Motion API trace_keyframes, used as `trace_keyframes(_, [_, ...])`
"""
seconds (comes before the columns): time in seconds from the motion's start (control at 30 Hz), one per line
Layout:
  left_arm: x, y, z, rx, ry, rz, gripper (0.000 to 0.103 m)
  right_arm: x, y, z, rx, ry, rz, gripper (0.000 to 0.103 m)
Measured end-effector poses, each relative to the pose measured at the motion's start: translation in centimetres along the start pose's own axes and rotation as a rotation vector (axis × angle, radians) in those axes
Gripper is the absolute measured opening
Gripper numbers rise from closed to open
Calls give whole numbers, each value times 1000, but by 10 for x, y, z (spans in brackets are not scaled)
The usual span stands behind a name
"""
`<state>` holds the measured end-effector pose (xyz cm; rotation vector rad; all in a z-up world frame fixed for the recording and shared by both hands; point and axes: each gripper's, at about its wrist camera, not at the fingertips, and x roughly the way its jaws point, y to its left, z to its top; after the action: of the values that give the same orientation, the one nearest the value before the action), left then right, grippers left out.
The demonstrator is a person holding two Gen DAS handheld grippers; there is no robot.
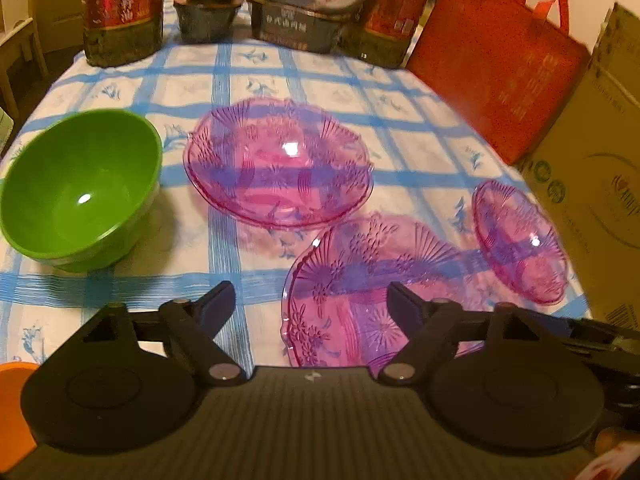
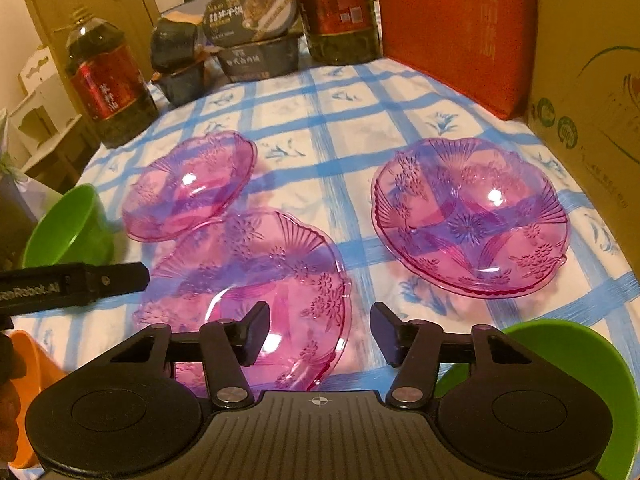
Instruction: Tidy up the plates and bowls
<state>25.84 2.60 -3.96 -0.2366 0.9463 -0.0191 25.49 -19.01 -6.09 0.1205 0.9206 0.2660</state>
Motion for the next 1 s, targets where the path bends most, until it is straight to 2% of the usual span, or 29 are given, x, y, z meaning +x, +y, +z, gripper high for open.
trace_keyframes(0.07, [6,-2,-1,10,13,-4,64,3,-1,1,-1,4,-11,56])
trace_keyframes(0.3, [23,-6,-5,40,47,10,52,14,2,1,-16,27,-30,56])
trace_keyframes(0.4, [29,-5,-6,42,59,22,43,17,4,0,-30,27,-45,54])
trace_keyframes(0.47, [31,-4,-7,44,63,28,36,18,5,0,-31,37,-44,51])
trace_keyframes(0.6, [32,-4,-8,51,62,33,31,22,8,1,-63,47,-58,47])
trace_keyframes(0.83, [32,-4,-8,58,58,55,18,27,9,-1,-83,66,-72,26])
trace_keyframes(0.97, [26,-3,-9,58,47,63,17,21,7,-1,-88,58,-77,12])
trace_keyframes(1.0, [23,-4,-8,57,46,60,17,19,7,-1,-91,54,-78,12])
